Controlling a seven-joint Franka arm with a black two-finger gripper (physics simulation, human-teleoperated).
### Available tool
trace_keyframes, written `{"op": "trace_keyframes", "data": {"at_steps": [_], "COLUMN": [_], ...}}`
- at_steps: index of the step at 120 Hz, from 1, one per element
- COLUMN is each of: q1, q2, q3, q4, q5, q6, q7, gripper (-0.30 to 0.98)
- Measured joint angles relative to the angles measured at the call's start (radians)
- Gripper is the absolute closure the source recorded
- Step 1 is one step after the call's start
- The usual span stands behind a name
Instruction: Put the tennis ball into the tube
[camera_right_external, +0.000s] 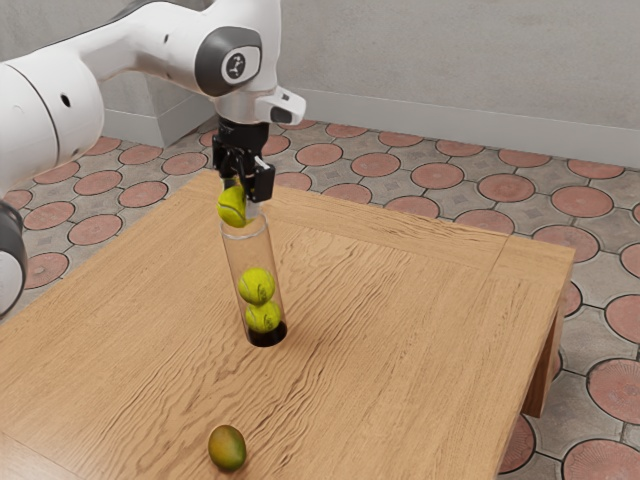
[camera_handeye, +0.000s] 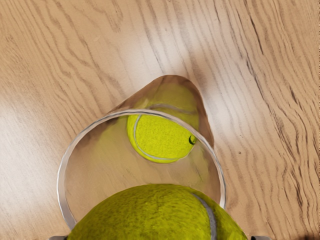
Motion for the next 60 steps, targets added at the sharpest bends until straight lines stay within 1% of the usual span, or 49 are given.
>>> {"op": "trace_keyframes", "data": {"at_steps": [10,22,45,60], "q1": [0.0,0.0,-0.015,-0.016], "q2": [0.001,-0.015,-0.131,-0.142], "q3": [0.001,-0.011,-0.145,-0.168], "q4": [0.001,-0.003,-0.025,-0.018], "q5": [0.0,0.006,0.009,0.009], "q6": [-0.006,-0.01,-0.007,-0.005], "q7": [0.003,0.007,0.009,0.012], "gripper": [0.15,0.09,0.04,0.02]}}
